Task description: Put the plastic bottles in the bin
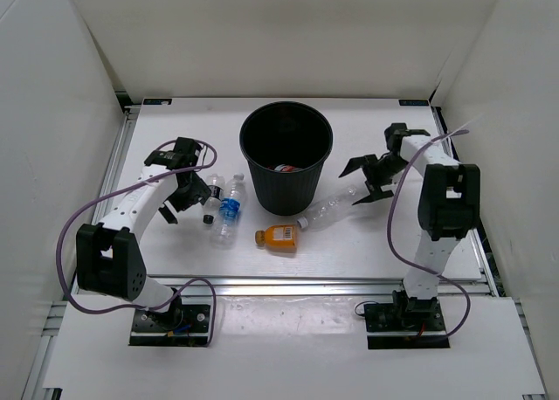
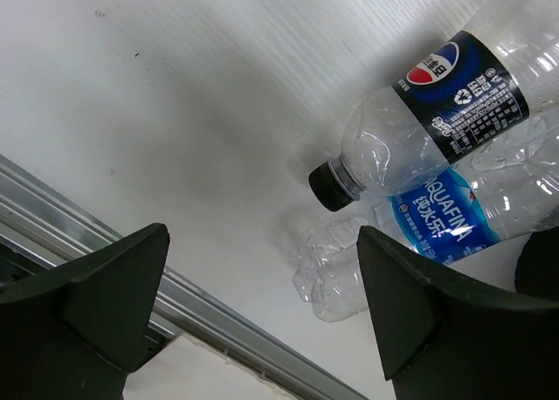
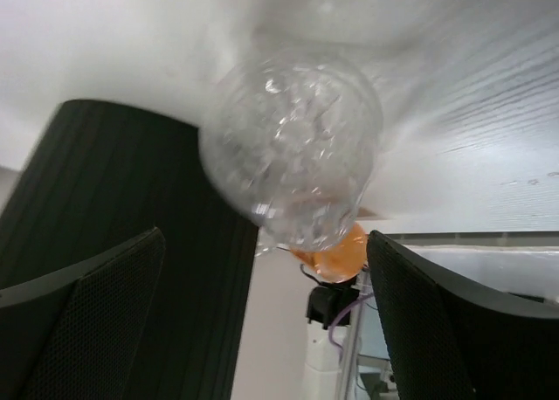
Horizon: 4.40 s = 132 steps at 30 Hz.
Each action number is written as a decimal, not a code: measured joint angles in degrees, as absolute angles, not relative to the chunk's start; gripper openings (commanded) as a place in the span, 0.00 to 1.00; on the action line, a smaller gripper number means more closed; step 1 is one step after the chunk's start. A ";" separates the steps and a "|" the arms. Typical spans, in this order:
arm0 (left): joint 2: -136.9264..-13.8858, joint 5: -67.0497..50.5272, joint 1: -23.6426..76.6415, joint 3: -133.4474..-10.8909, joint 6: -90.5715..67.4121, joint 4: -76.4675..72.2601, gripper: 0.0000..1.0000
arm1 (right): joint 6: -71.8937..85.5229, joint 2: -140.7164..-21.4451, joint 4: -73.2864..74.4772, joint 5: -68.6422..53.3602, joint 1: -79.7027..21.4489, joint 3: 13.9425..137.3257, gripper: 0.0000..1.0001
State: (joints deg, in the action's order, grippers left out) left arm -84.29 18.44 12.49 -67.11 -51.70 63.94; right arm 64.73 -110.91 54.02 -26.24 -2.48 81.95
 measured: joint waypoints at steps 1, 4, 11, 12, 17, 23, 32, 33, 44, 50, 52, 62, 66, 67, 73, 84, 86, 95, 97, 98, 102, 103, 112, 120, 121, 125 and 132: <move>-84.29 18.39 12.49 -67.11 -51.70 63.94 1.00 | 64.51 -111.81 54.28 -26.04 -2.92 81.95 1.00; -84.29 18.39 12.49 -67.20 -51.57 63.94 1.00 | 63.53 -113.43 55.24 -25.39 -4.45 81.97 1.00; -84.29 18.59 12.49 -67.20 -51.48 63.94 1.00 | 60.07 -118.30 56.66 -23.68 -5.28 82.35 0.81; -84.29 18.70 12.49 -67.20 -51.48 63.96 1.00 | 59.33 -119.22 56.71 -23.44 -5.28 82.35 0.68; -84.29 19.73 12.49 -67.22 -51.29 64.31 1.00 | 56.58 -121.19 57.78 -23.40 -5.02 82.74 0.31; -84.29 20.64 12.49 -67.22 -51.03 64.60 1.00 | 52.16 -118.28 62.72 -18.81 -2.52 84.73 0.20; -84.66 20.03 12.49 -68.71 -50.57 65.49 1.00 | 42.68 -97.65 67.13 -10.50 8.27 101.47 0.16; -85.12 19.75 12.49 -69.08 -50.28 65.41 1.00 | 41.87 -95.92 67.24 -10.48 8.58 104.44 0.16; -88.23 11.79 12.47 -69.73 -44.71 59.81 1.00 | 34.79 -102.10 52.88 -16.97 -4.84 135.87 0.36; -88.42 9.89 12.49 -69.93 -42.37 58.00 1.00 | 29.61 -107.37 48.86 -20.82 -15.29 137.75 1.00; -88.42 9.76 12.60 -69.93 -41.60 57.65 1.00 | 28.32 -108.55 48.58 -21.82 -17.72 136.84 1.00; -89.52 8.21 19.35 -72.20 -37.98 53.36 1.00 | 26.52 -103.53 49.54 -22.22 -12.14 129.73 1.00; -93.56 7.66 21.71 -73.80 -36.23 51.33 1.00 | 26.52 -100.86 49.54 -22.92 -12.01 127.81 1.00; -94.41 7.51 22.13 -73.89 -35.92 50.92 1.00 | 26.52 -100.57 49.56 -23.09 -12.14 127.68 1.00; -97.84 6.72 23.66 -73.49 -34.26 48.29 1.00 | 26.48 -99.74 49.52 -24.05 -12.53 127.42 1.00; -98.28 3.99 23.64 -68.29 -32.95 43.46 0.87 | 26.35 -98.67 49.54 -24.34 -12.53 125.78 1.00; -98.50 3.60 23.64 -67.68 -32.95 43.33 0.84 | 26.26 -98.65 49.52 -24.45 -12.53 125.73 1.00; -98.98 2.92 23.66 -66.87 -32.32 42.70 0.56 | 25.87 -97.97 49.52 -24.64 -12.53 124.51 1.00; -98.78 3.11 23.64 -67.07 -32.38 43.33 0.52 | 25.85 -97.71 49.54 -24.62 -12.53 123.81 1.00; -98.65 3.25 23.64 -67.44 -32.40 44.01 0.49 | 25.82 -97.69 49.56 -24.62 -12.53 123.63 1.00; -97.45 4.51 23.66 -70.70 -32.91 47.66 0.42 | 25.87 -97.65 49.54 -24.62 -12.53 122.96 1.00; -96.84 4.97 23.66 -71.99 -33.10 48.53 0.41 | 25.87 -97.65 49.56 -24.62 -12.53 122.89 1.00; -89.97 8.71 22.52 -86.59 -34.63 54.24 0.38 | 26.37 -97.65 49.54 -24.62 -12.53 122.87 1.00; -89.82 18.50 21.06 -105.73 -34.70 60.23 0.38 | 26.59 -97.65 49.54 -24.88 -12.53 122.76 1.00; -89.95 19.35 21.06 -107.83 -34.48 60.12 0.38 | 26.61 -97.65 49.52 -24.95 -12.53 122.76 1.00; -93.38 21.67 21.96 -119.81 -32.36 59.48 0.38 | 26.63 -97.65 49.54 -25.15 -12.53 122.76 1.00; -102.78 19.79 29.39 -129.75 -26.65 51.79 0.44 | 26.65 -97.65 49.52 -25.32 -12.53 122.63 1.00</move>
